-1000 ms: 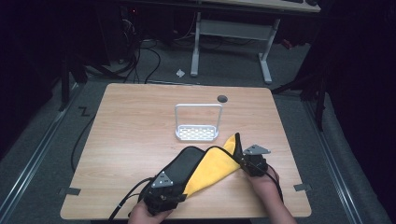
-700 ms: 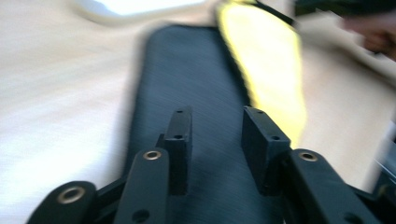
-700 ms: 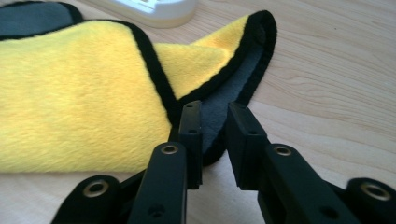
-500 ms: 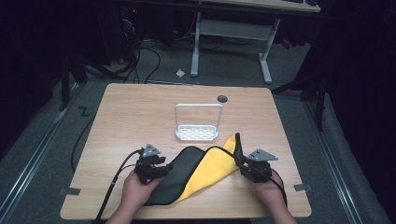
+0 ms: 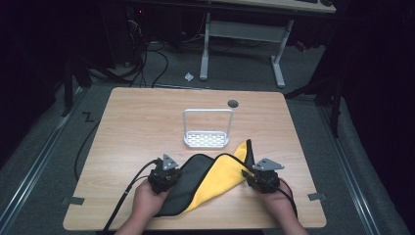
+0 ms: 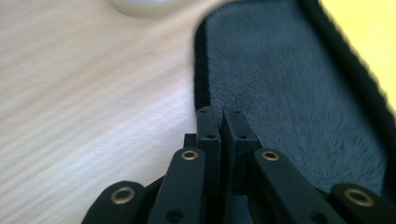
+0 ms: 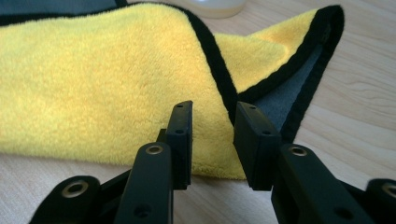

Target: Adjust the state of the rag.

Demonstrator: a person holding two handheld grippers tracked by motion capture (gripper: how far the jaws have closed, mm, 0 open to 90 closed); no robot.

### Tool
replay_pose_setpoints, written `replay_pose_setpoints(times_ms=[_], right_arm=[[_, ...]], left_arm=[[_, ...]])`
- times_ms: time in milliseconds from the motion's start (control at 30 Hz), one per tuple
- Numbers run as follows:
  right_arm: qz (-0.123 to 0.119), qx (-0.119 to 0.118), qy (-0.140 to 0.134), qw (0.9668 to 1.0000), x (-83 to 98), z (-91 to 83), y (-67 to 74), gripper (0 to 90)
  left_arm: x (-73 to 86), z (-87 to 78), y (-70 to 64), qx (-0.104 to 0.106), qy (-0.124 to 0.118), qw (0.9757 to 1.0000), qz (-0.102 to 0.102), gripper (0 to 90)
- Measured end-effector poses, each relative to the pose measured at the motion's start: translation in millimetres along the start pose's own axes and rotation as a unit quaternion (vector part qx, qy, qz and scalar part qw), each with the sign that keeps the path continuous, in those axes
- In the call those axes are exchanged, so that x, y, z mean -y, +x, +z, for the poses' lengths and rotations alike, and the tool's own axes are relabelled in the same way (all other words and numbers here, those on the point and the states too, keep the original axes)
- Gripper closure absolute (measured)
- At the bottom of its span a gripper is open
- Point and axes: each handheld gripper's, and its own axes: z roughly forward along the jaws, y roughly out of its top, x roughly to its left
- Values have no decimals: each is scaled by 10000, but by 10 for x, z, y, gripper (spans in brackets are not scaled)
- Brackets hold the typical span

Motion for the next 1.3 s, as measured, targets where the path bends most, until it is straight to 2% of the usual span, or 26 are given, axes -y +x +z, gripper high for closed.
replay_pose_setpoints(times_ms=[67, 100, 133, 167, 200, 333, 400, 433, 467, 533, 567, 600, 667, 767, 867, 933, 967, 1033, 1067, 1100, 1133, 1167, 1200, 1233, 1267, 1300], right_arm=[[-33, -82, 102, 9999, 10, 39, 24, 746], [-33, -82, 102, 9999, 10, 39, 24, 746], [-62, -105, 121, 9999, 10, 48, 26, 784], [-137, -140, 168, 9997, 2, 56, 43, 883], [-159, -147, 184, 9996, 0, 58, 47, 900], [-206, -153, 218, 9994, -5, 53, 59, 900], [-258, 28, 252, 9993, -4, 39, 40, 900], [-258, 28, 252, 9993, -4, 39, 40, 900], [-262, 120, 289, 9992, 4, 36, 21, 900], [-114, 214, 300, 9993, 36, 24, -53, 900], [17, 282, 259, 9993, 57, 9, -107, 900], [17, 282, 259, 9993, 57, 9, -107, 900], [151, 141, 162, 9997, 39, -8, -106, 835], [187, -225, 40, 9996, -60, 38, 32, 647], [133, -220, -128, 9996, -196, 124, 195, 531], [281, -230, -205, 9991, -264, 175, 202, 505], [311, -229, -181, 9991, -275, 212, 186, 510], [244, -243, 87, 9994, -255, 299, 176, 552], [152, -227, 220, 9994, -232, 320, 185, 654], [107, -284, 196, 9993, -216, 307, 193, 796], [26, -242, 194, 9995, -213, 276, 202, 859], [-46, -158, 190, 9997, -216, 235, 193, 866], [36, -124, 118, 9998, -191, 170, 129, 869], [36, -124, 118, 9998, -191, 170, 129, 869], [11, 37, 126, 9999, -129, 103, 32, 870], [11, 37, 126, 9999, -129, 103, 32, 870]], left_arm=[[39, -121, 167, -116, -176, 9993, -304, 863], [39, -121, 167, -116, -176, 9993, -304, 862], [69, -166, 242, -120, -246, 9986, -455, 862], [117, -222, 343, -83, -309, 9971, -687, 861], [147, -249, 388, -27, -348, 9961, -812, 861], [225, -325, 454, -118, -434, 9950, -892, 860], [268, -360, 523, -221, -472, 9936, -999, 860], [268, -360, 523, -221, -472, 9936, -999, 860], [292, -370, 572, -258, -471, 9928, -1074, 860], [338, -375, 647, -164, -458, 9906, -1279, 859], [363, -364, 642, -107, -416, 9907, -1289, 858], [363, -364, 642, -107, -416, 9907, -1289, 858], [376, -341, 568, -25, -382, 9922, -1188, 857], [375, -302, 442, 139, -308, 9943, -1011, 856], [366, -283, 327, 257, -225, 9959, -836, 856], [358, -284, 276, 320, -202, 9964, -765, 856], [354, -284, 254, 353, -194, 9964, -745, 856], [343, -282, 222, 396, -184, 9965, -709, 856], [337, -283, 218, 381, -184, 9968, -680, 856], [327, -294, 226, 303, -201, 9972, -651, 857], [318, -318, 273, 217, -266, 9968, -721, 858], [316, -340, 337, 184, -336, 9956, -860, 860], [317, -360, 407, 128, -397, 9942, -995, 862], [320, -373, 464, 95, -414, 9933, -1079, 862], [332, -393, 561, 15, -445, 9913, -1238, 863], [336, -399, 586, -34, -441, 9910, -1263, 863]])
